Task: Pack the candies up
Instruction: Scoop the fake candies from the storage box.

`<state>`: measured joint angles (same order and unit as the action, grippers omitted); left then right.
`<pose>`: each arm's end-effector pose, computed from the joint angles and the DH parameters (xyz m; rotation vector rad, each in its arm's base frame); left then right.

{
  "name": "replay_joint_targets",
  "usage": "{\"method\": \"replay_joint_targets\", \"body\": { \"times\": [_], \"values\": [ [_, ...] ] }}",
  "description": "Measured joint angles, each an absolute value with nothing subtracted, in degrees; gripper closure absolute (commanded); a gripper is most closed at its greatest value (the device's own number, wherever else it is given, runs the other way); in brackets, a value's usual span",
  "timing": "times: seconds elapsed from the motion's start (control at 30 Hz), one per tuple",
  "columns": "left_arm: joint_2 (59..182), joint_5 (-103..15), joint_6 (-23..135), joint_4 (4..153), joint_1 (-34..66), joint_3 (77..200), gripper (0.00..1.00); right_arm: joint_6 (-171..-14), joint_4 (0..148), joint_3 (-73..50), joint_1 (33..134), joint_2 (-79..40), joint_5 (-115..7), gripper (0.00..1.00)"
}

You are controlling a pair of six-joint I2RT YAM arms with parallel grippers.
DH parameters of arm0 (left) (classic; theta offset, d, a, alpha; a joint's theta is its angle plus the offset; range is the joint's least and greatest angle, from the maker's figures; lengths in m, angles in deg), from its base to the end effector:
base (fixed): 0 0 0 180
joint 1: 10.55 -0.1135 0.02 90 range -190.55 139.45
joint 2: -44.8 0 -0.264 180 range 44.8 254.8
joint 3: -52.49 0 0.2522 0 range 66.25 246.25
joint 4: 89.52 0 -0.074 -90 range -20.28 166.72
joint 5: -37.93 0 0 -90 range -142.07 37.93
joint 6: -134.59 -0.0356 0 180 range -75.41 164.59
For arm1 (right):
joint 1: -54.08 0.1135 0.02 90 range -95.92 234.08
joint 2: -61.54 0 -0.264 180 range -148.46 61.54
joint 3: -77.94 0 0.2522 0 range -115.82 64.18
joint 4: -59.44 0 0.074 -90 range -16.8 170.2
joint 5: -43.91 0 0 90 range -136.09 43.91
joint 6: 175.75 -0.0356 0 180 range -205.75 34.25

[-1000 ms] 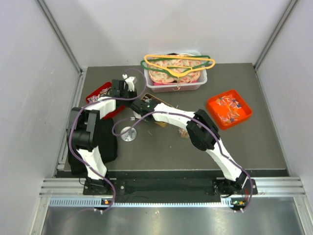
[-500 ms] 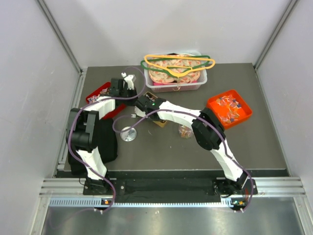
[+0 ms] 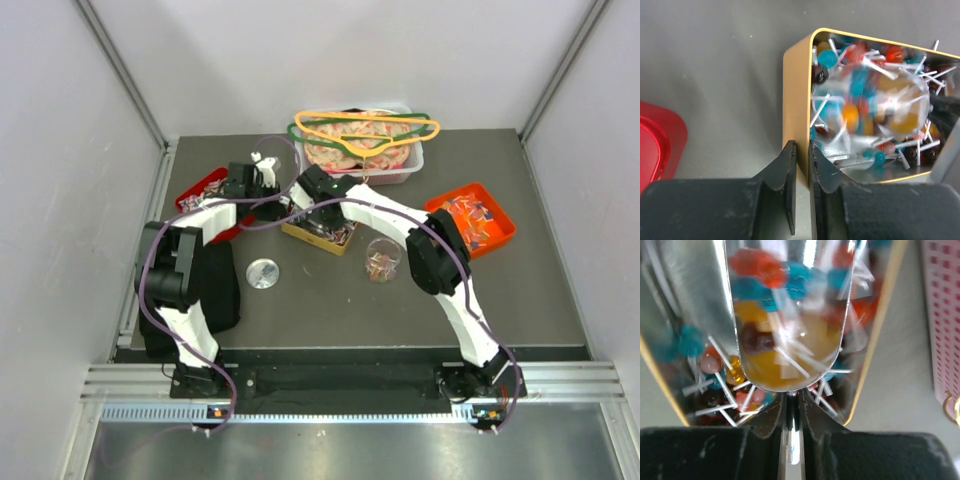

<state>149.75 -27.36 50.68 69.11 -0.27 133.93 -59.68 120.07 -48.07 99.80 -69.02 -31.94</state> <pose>0.3857 -0.0851 0.1929 0.2989 2.3354 -0.6471 0.3474 0.3437 0.1956 -1.5038 2.2020 -0.2259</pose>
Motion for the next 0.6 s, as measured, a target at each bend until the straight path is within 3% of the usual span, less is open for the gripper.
{"method": "replay_joint_targets", "body": {
  "times": [0.37, 0.6],
  "values": [
    [149.6, -27.1, 51.8, 68.6, -0.3, 133.9, 1.00, -63.8, 120.9, -51.8, 98.5, -71.3, -37.3, 1.00],
    [149.6, -27.0, 51.9, 68.5, -0.2, 133.9, 1.00, -63.3, 117.8, -47.7, 98.5, -69.7, -37.1, 1.00]
  ]
}}
